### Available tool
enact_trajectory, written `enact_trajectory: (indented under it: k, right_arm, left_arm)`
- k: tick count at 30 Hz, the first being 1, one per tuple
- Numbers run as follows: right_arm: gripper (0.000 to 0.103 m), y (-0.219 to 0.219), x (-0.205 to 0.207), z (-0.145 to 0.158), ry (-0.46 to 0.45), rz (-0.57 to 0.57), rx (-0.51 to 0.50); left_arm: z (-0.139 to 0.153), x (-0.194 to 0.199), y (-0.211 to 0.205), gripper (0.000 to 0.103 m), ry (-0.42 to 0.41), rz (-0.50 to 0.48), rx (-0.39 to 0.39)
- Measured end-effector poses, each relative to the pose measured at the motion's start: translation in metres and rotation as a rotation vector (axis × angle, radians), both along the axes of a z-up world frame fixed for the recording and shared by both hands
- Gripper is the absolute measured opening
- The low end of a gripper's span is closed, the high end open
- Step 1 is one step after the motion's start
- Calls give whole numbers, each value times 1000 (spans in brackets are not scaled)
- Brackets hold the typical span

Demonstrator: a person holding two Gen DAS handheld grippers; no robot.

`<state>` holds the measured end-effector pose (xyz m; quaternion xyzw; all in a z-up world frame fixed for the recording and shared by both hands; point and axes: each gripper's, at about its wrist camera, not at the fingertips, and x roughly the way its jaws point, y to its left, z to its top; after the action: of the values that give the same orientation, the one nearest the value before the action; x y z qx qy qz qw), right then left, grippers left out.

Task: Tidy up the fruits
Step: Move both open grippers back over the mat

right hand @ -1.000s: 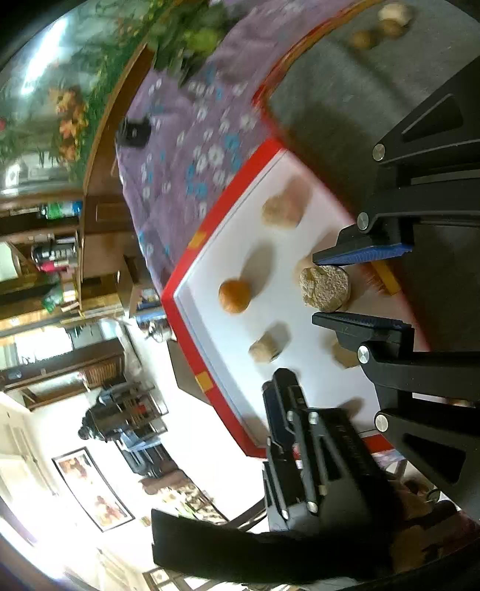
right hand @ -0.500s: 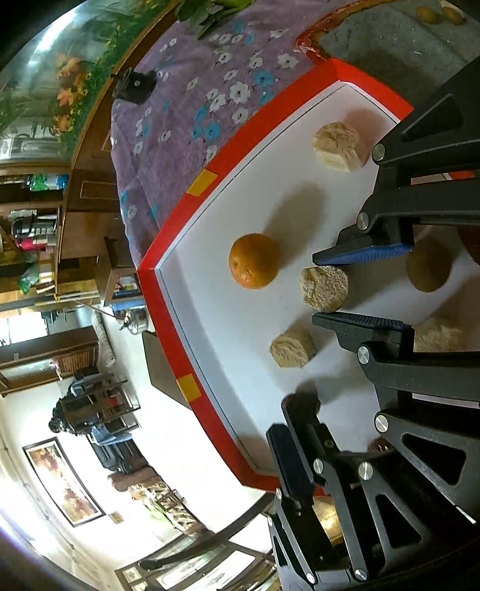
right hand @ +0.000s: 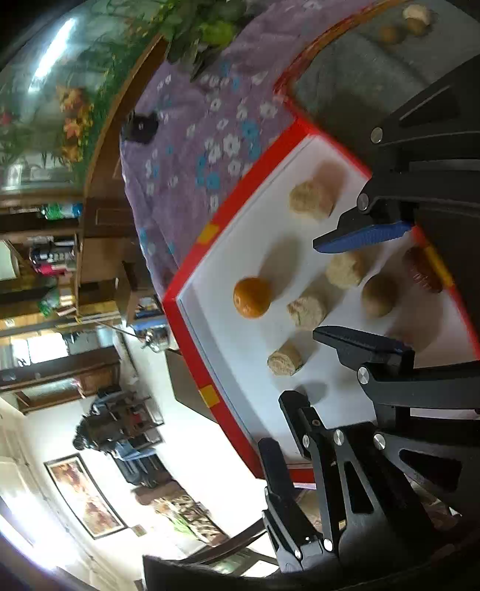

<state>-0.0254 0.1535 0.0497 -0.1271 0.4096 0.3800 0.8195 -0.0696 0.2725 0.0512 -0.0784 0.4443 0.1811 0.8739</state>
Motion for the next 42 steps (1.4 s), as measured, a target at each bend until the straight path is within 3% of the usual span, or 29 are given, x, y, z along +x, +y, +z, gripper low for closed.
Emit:
enact_trajectory:
  k: [7, 18, 33, 42]
  right_arm:
    - [42, -44, -12, 5, -35, -79, -20]
    - [44, -129, -21, -3, -14, -218, -34]
    - [45, -265, -31, -17, 19, -451, -60]
    - [46, -303, -27, -20, 43, -509, -27]
  left_arm:
    - [5, 3, -33, 53, -12, -56, 0]
    - [8, 16, -116, 53, -1, -231, -12]
    - [-9, 42, -209, 53, 52, -421, -54]
    - [-14, 80, -242, 53, 68, -491, -105]
